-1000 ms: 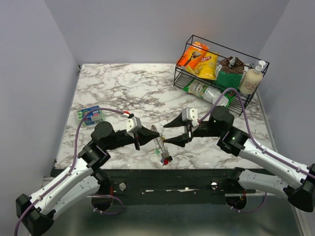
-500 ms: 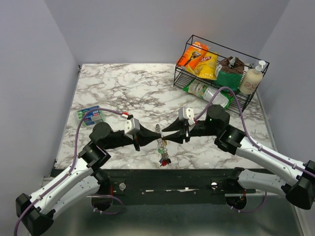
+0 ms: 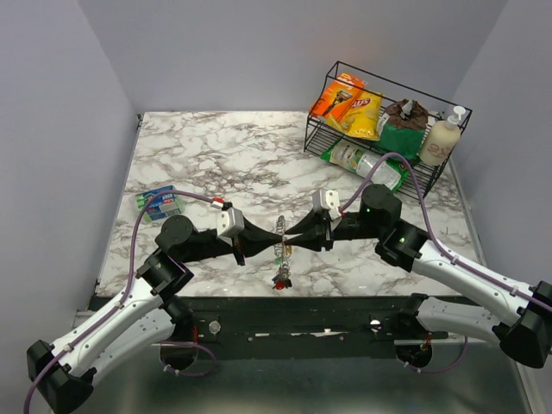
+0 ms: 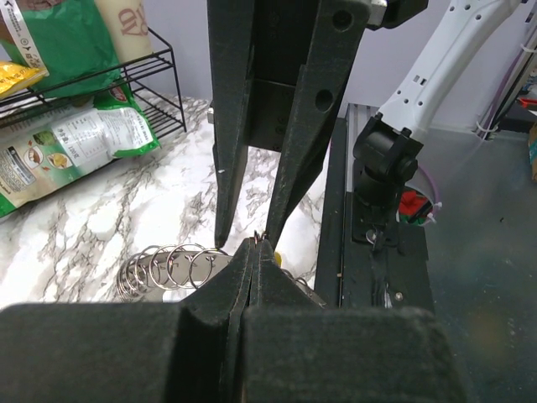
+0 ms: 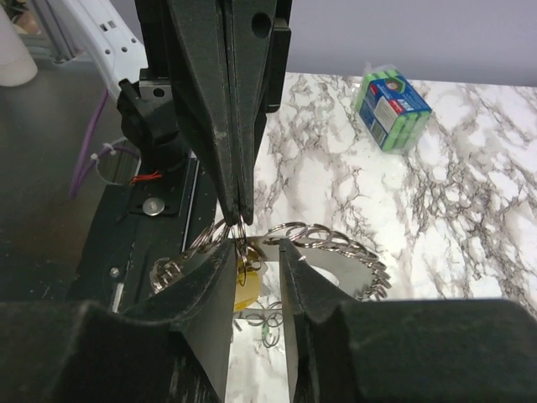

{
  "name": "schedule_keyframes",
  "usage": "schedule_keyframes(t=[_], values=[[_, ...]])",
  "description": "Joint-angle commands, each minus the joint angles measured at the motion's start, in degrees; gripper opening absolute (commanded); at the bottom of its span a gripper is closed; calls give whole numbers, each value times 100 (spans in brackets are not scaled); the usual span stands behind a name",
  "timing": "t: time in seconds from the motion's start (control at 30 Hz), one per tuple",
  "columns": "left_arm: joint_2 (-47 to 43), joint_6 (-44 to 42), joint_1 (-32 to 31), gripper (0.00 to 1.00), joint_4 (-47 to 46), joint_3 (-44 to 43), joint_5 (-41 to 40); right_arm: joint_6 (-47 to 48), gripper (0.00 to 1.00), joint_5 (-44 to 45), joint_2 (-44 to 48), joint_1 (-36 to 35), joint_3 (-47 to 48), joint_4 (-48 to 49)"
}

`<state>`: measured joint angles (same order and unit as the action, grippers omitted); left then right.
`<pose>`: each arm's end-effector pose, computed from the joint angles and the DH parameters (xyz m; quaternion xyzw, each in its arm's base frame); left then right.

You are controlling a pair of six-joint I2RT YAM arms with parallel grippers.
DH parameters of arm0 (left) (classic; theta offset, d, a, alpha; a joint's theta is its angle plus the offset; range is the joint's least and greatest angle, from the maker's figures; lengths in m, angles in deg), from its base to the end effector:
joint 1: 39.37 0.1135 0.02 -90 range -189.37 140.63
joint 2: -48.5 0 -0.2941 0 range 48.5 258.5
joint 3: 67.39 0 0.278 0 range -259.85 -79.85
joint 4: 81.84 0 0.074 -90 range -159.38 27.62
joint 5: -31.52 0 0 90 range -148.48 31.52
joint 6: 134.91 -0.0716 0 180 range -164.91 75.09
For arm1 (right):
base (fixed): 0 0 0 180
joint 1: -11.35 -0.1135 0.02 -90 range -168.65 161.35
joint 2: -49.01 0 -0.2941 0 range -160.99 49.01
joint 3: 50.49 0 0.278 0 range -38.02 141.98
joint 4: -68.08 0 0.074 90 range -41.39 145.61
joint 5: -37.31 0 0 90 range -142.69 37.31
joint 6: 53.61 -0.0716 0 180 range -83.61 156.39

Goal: Put the keys on the keyring

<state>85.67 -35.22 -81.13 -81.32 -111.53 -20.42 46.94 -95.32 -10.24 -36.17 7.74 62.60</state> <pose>0.1132 -0.1602 0.3396 0.4077 0.5381 -0.5017 0.5408 0.1489 0.2344 0.3470 -0.5490 0.4902 0.4539 0.5023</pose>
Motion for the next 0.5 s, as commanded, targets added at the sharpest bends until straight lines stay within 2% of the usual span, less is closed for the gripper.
schedule_keyframes(t=[0.0,0.1,0.47], values=[[-122,6,-52,0,-388,-92,96,-17,31,-193,36,51,-76,119],[-87,67,-60,0,-484,-66,114,-61,24,-281,-26,51,-32,128],[-43,77,-96,0,-440,-40,105,-202,16,-211,18,59,21,180]])
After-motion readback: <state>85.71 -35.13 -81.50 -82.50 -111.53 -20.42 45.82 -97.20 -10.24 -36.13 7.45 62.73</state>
